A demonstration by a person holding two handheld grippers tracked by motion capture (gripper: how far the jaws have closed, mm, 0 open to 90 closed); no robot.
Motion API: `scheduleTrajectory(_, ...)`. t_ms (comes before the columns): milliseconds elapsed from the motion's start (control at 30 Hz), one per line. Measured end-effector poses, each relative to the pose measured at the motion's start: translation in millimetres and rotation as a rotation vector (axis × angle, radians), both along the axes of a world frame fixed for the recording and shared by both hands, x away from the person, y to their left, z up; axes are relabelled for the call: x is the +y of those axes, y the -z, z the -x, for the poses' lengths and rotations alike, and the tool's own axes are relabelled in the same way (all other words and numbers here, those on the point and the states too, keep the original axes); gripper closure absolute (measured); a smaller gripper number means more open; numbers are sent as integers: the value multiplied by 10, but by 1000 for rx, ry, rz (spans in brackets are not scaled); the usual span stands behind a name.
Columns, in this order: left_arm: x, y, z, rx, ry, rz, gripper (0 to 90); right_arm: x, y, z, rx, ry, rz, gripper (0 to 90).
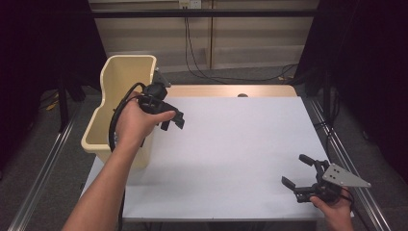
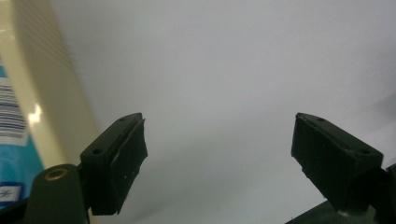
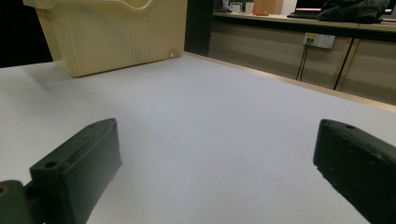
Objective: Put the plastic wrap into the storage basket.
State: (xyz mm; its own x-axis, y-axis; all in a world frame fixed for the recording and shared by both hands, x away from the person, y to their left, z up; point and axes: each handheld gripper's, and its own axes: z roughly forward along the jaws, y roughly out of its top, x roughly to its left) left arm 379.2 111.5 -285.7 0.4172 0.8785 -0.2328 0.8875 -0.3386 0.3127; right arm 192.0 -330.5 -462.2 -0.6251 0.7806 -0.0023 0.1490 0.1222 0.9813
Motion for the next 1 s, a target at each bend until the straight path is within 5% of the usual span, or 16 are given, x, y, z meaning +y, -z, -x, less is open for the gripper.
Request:
scheduleTrajectory(667, -329, 436, 169, 20, 95, 3, 171, 0, -1, 2, 0, -2, -1, 0)
scheduleTrajectory(1000, -413, 805, 344, 13, 137, 29, 164, -3, 0, 1, 0, -2, 2, 0)
